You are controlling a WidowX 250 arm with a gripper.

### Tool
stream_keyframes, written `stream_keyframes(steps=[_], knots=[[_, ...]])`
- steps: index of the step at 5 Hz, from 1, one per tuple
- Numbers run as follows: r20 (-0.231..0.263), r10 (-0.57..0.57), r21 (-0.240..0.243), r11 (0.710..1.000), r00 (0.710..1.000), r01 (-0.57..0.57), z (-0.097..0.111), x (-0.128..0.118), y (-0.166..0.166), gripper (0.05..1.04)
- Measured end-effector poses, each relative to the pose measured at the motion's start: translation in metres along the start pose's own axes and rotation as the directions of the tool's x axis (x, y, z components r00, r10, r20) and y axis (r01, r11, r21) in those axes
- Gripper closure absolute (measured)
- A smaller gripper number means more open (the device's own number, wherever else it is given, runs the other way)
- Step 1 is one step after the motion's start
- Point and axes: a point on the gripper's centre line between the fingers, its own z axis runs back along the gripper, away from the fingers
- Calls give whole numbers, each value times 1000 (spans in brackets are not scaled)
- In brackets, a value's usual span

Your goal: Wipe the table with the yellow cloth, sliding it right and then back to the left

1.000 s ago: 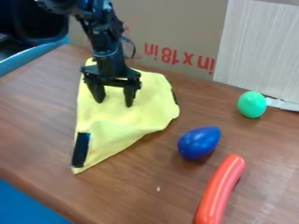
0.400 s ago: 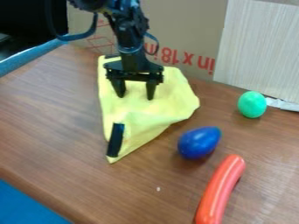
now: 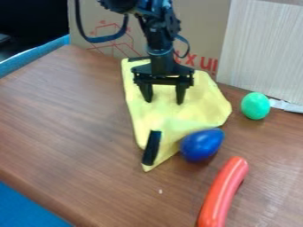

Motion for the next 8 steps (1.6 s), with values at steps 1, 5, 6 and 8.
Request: stream_keyframes(steps=[1, 5, 6, 8], knots=[[4, 4, -9, 1000, 1000, -4, -1, 0, -13, 83], [34, -48, 43, 998, 998, 46, 11, -24, 52, 84], [51, -70, 63, 996, 996, 67, 12, -26, 67, 83], [80, -82, 87, 993, 993, 75, 16, -26, 116, 84]])
